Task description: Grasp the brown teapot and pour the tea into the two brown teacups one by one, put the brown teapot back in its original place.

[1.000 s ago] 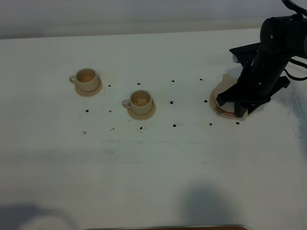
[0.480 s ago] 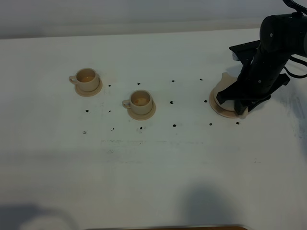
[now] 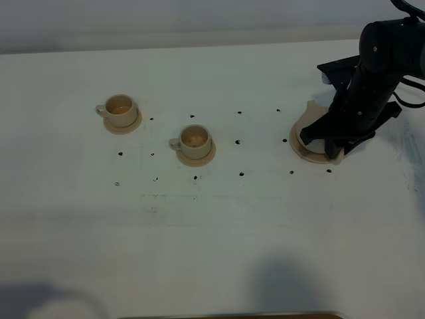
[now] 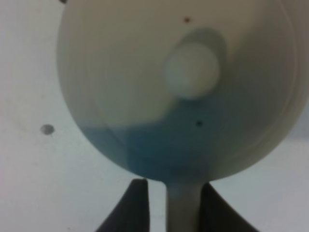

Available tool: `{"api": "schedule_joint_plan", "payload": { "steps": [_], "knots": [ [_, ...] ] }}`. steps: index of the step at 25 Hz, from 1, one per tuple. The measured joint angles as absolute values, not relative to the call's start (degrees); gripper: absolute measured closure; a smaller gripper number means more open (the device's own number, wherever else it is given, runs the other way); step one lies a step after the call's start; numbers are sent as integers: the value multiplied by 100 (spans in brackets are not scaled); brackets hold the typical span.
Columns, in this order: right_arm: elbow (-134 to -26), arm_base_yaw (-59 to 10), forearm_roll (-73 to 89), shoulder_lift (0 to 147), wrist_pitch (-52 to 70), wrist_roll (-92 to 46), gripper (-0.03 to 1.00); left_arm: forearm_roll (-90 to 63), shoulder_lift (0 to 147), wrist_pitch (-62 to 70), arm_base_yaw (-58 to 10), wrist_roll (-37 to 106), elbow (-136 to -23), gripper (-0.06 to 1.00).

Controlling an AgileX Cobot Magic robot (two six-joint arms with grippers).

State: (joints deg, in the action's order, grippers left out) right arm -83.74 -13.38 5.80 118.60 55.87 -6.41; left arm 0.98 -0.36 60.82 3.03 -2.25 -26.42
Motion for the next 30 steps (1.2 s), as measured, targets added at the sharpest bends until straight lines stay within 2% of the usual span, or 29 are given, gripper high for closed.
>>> {"api": "schedule_joint_plan", "payload": {
  "steps": [27,30],
  "knots": [
    [-8424,-1338,445,11860,5630,-817,73,98,-36,6082,303,-225,-2642,63],
    [-8424,-1338,422,11860,5624,-1072,81,98,-36,6082,303,-225,-2642,63]
  ]
}}
